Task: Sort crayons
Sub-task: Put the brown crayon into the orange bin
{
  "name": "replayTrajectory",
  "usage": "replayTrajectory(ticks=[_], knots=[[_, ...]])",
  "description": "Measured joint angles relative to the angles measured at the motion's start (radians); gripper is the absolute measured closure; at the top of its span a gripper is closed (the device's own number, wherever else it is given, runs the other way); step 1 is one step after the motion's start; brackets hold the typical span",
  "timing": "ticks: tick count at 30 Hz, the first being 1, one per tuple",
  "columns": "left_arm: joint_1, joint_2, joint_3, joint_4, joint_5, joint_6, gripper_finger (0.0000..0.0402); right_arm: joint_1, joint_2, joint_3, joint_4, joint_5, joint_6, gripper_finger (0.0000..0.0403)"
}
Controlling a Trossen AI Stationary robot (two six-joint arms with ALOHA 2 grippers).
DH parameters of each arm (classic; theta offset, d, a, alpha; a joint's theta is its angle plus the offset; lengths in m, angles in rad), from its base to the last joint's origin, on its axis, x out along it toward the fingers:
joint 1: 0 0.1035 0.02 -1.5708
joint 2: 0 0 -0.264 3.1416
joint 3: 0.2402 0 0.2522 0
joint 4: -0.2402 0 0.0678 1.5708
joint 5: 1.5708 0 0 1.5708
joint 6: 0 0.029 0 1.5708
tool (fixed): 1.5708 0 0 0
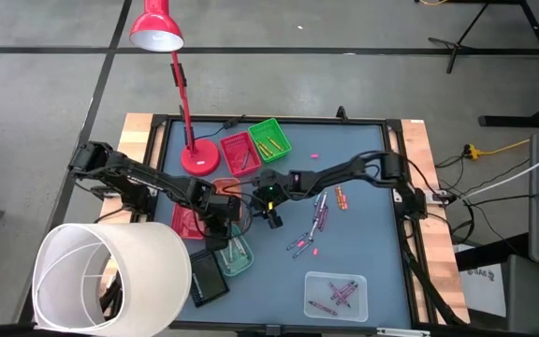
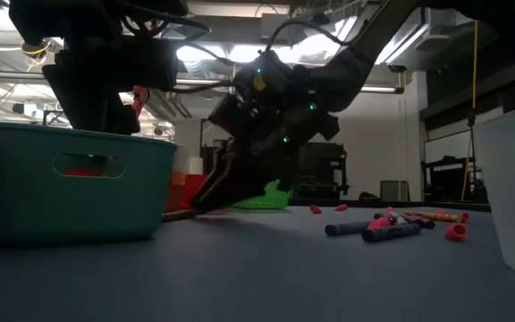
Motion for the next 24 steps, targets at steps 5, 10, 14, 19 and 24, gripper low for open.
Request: replayTrajectory(ticks=[5,10,14,19,24], knots=[[0.000,0.000,0.000,0.012,0.000,0.000,0.0292,0.000,0.032,0.000,0.043,-0.005,0.000,0.0240],[0.000,0.000,0.000,0.018,-0.001,0.000,0.0292,0.000,0.033,0.000,0.043,-0.018,0.000,0.0240],[0.000,0.000,0.000,0.019,-0.001,0.000,0.0292,0.000,0.033,0.000,0.035,-0.036,0.000,0.0240],[0.000,0.000,0.000,0.021,-0.001,0.000,0.0292,-0.001,0.033,0.003,-0.020,-0.078,-0.047,0.0240],[0.000,0.000,0.000,0.021,-0.001,0.000,0.0292,-0.001,0.033,0.003,-0.027,-0.080,-0.048,0.0240]])
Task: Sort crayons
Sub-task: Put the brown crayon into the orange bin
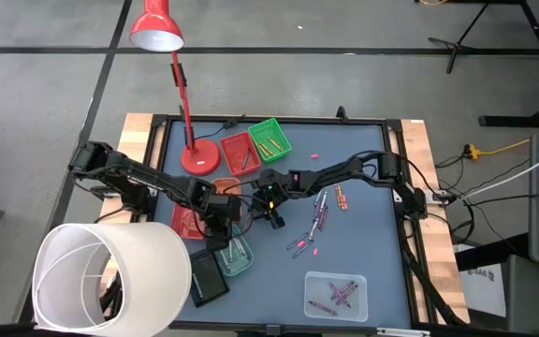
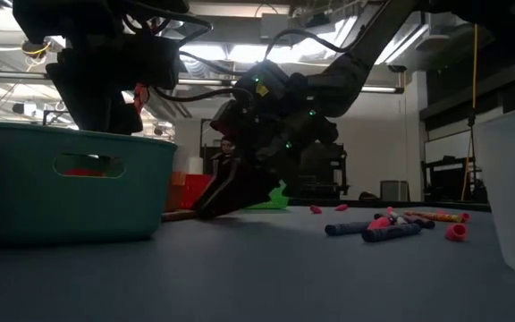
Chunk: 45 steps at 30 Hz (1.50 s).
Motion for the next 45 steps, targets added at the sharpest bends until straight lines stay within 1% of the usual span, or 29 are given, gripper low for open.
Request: replayTrajectory(ticks=[4,10,14,22,26,30,39,42,45], knots=[[0.000,0.000,0.000,0.000,0.000,0.000,0.0292,0.000,0.000,0.000,-0.005,-0.004,0.000,0.0240],[0.000,0.000,0.000,0.000,0.000,0.000,0.0292,0.000,0.000,-0.001,-0.021,-0.063,-0.003,0.0240],[0.000,0.000,0.000,0.000,0.000,0.000,0.0292,0.000,0.000,-0.003,-0.013,-0.073,-0.003,0.0240],[0.000,0.000,0.001,0.000,0.000,0.000,0.0292,0.003,0.004,-0.006,0.046,-0.071,-0.004,0.0240],[0.000,0.000,0.001,0.000,-0.001,0.000,0.0292,0.020,0.004,-0.006,0.045,-0.071,-0.010,0.0240],[0.000,0.000,0.001,0.000,-0.001,0.000,0.0292,0.041,0.003,-0.004,0.020,-0.055,-0.053,0.0240],[0.000,0.000,0.001,0.000,-0.001,0.000,0.0292,0.040,0.002,-0.003,0.016,-0.052,-0.063,0.0240],[0.000,0.000,0.001,0.000,-0.001,0.000,0.0292,0.040,0.002,-0.003,0.015,-0.058,-0.072,0.0249],[0.000,0.000,0.001,0.000,-0.001,0.000,0.0292,0.040,0.002,-0.003,0.011,-0.069,-0.072,0.0271]])
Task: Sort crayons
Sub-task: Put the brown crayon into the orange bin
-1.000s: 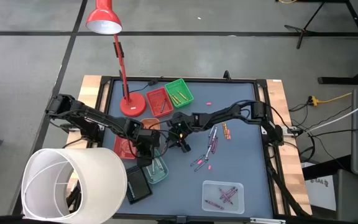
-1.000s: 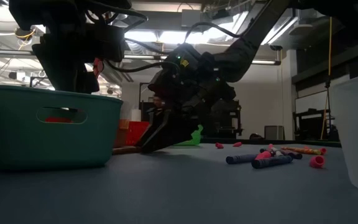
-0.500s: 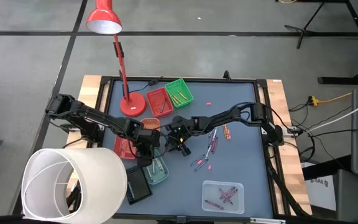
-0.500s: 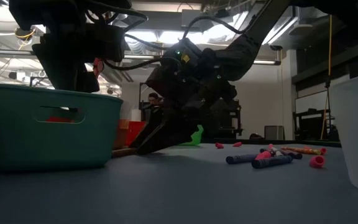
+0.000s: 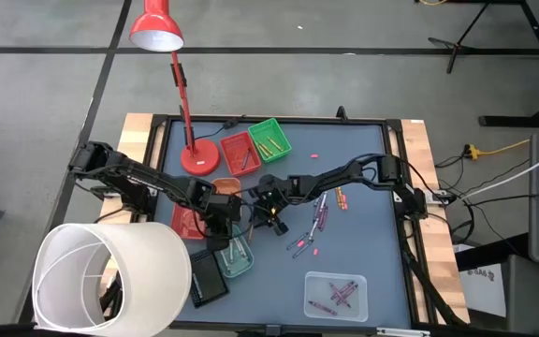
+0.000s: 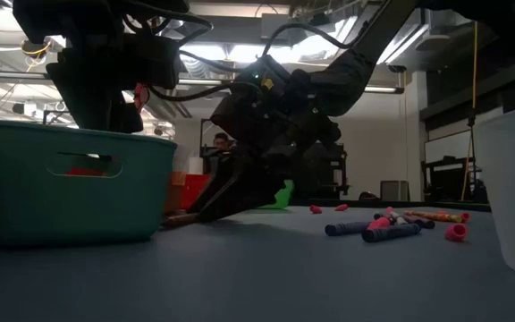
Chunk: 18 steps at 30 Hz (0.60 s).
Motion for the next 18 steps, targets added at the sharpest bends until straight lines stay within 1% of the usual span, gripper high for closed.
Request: replayTrajectory(ticks=[5,10,14,18], knots=[[0.000,0.000,0.000,0.000,0.000,0.000,0.0292,0.000,0.000,0.000,-0.007,-0.008,-0.002,0.0316],[0.000,0.000,0.000,0.000,0.000,0.000,0.0292,0.000,-0.001,0.000,-0.022,-0.007,0.003,0.0351],[0.000,0.000,0.000,0.000,0.000,0.000,0.0292,0.000,-0.002,0.000,-0.028,-0.005,0.016,0.0371],[0.000,0.000,0.000,0.000,0.000,0.000,0.0292,0.000,-0.002,0.000,-0.029,-0.004,0.016,0.0381]])
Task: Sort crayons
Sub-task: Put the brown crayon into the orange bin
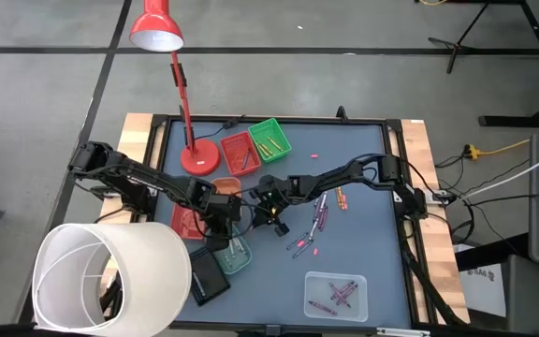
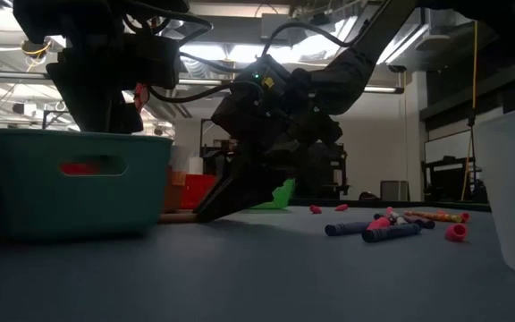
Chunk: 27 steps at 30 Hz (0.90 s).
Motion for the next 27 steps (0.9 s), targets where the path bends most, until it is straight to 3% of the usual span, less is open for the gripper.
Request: replayTrajectory(ticks=[12,19,27], knots=[[0.000,0.000,0.000,0.002,0.000,0.000,0.0292,0.000,-0.024,0.001,-0.077,0.013,0.003,0.0383],[0.000,0.000,0.000,0.034,0.000,0.000,0.0292,0.000,-0.083,-0.002,-0.225,0.051,0.001,0.0381],[0.000,0.000,0.000,0.081,0.000,0.000,0.0292,0.000,-0.159,-0.004,-0.395,0.219,-0.002,0.0380]])
